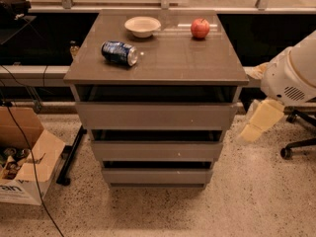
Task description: Open top drawer
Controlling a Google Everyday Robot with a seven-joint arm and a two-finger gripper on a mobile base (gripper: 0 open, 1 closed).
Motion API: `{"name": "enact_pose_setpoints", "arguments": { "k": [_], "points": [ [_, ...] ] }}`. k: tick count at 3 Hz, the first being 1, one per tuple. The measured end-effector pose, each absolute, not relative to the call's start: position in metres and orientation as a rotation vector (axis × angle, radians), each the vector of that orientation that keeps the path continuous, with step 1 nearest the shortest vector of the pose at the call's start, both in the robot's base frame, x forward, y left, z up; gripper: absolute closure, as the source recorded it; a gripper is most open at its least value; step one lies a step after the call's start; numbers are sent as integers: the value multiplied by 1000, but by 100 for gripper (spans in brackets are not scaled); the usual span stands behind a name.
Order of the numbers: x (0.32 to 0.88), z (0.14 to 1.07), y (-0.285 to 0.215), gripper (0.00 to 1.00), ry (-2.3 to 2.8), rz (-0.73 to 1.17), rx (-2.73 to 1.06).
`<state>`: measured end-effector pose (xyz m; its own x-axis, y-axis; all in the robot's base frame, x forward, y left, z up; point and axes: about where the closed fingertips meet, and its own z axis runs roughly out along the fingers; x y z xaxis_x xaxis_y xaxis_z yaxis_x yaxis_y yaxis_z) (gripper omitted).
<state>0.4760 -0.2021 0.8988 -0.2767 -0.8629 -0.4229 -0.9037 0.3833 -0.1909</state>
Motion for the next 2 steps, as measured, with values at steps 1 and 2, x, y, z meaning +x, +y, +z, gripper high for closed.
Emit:
{"name": "enact_pose_setpoints", "arguments": {
  "k": [1, 2],
  "points": [
    [511, 851, -199, 0, 2188, 232, -1432],
    [510, 850, -198, 0, 2193, 216, -1437]
  ]
}}
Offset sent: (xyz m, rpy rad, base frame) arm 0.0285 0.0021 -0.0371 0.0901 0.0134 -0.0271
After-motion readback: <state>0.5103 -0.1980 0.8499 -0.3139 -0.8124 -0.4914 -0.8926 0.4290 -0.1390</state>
